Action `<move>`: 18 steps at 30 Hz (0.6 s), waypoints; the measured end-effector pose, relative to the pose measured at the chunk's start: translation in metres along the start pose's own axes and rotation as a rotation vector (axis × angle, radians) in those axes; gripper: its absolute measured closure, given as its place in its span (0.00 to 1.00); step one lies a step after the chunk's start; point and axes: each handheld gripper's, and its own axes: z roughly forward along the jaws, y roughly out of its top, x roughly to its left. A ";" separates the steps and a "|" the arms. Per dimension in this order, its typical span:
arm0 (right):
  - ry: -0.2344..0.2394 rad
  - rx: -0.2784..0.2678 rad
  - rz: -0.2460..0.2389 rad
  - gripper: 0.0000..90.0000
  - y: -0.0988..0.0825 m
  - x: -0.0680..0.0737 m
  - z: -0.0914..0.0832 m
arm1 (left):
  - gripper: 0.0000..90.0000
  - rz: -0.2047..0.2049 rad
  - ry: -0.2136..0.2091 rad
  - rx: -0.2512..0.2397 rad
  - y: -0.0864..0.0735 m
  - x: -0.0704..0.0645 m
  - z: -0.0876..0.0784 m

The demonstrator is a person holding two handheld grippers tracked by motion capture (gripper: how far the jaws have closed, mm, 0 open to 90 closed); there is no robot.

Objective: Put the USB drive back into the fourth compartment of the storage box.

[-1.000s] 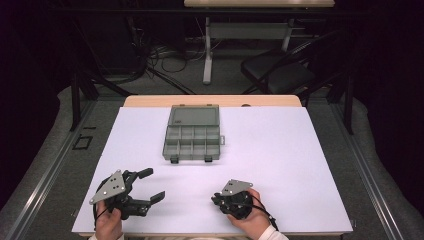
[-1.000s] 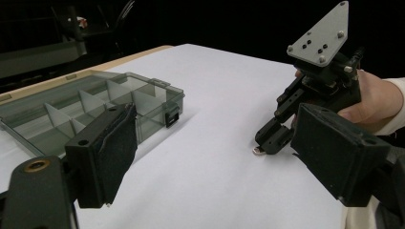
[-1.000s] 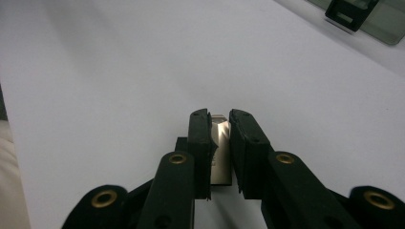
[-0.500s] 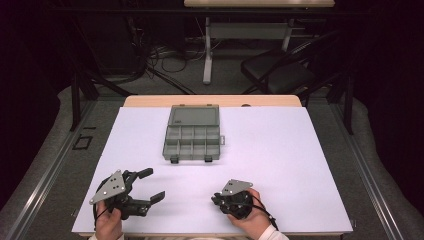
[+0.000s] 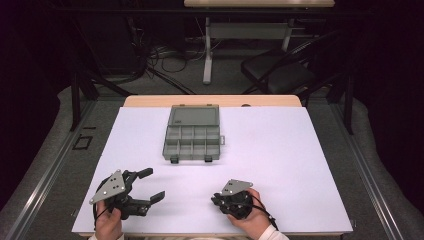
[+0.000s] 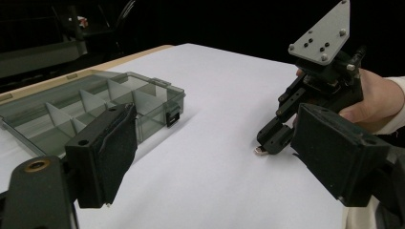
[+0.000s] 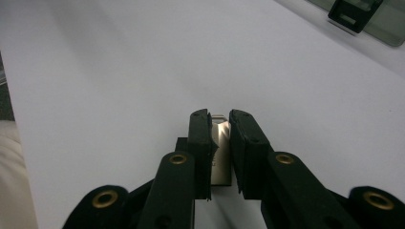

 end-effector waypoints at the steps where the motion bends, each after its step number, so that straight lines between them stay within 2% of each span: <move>1: 0.000 -0.001 0.002 0.88 0.000 0.000 0.000 | 0.17 0.001 0.000 0.000 0.000 0.000 0.000; 9: 0.012 -0.013 0.015 0.88 0.003 -0.001 -0.005 | 0.17 0.000 0.001 0.001 0.000 0.000 0.000; 18: 0.018 -0.020 0.008 0.88 0.007 -0.003 -0.010 | 0.17 -0.003 0.002 0.005 0.000 0.000 0.000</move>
